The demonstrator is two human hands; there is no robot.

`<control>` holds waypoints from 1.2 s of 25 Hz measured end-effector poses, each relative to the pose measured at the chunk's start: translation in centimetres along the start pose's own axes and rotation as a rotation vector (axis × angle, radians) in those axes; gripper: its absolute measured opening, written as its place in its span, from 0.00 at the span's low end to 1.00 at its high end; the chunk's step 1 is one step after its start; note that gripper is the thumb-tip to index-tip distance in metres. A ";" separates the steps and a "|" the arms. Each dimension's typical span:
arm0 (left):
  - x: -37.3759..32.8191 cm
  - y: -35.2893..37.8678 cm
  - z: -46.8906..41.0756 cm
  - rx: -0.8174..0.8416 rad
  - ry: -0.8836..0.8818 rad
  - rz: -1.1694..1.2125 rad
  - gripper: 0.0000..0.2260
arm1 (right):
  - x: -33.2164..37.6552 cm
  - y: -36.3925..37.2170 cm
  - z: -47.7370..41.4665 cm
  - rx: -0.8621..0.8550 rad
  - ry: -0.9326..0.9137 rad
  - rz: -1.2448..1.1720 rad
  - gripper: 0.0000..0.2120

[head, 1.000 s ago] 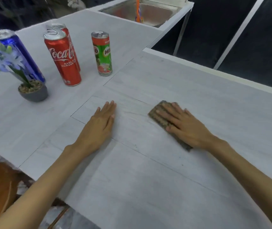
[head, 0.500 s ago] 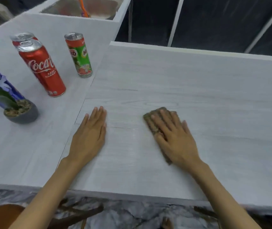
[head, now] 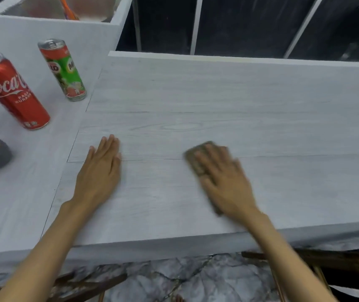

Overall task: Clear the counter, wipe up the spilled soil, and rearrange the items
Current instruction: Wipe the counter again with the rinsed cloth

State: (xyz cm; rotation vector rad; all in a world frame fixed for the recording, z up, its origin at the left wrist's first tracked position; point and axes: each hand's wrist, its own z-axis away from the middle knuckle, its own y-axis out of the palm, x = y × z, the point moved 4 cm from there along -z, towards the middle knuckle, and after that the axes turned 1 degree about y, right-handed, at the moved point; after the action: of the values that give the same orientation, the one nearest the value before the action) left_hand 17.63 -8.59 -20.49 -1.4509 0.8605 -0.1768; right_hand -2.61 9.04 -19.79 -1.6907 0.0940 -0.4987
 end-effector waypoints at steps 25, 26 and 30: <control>7.2 -4.0 7.4 -0.004 -0.181 -0.104 0.22 | 17.3 5.6 -4.4 0.108 -0.224 -0.030 0.27; 7.9 -4.3 7.7 0.006 -0.174 -0.105 0.22 | 19.5 5.8 -1.6 0.145 -0.354 -0.034 0.29; 8.5 -4.3 8.0 0.035 -0.103 -0.135 0.23 | 13.2 4.3 0.0 0.150 -0.354 -0.014 0.32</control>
State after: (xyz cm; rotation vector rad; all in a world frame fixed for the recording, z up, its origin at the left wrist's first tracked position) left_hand 30.08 -7.97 -20.87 -1.4730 0.6730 -0.2157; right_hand 10.20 3.76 -20.31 -1.6080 -0.2083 -0.2051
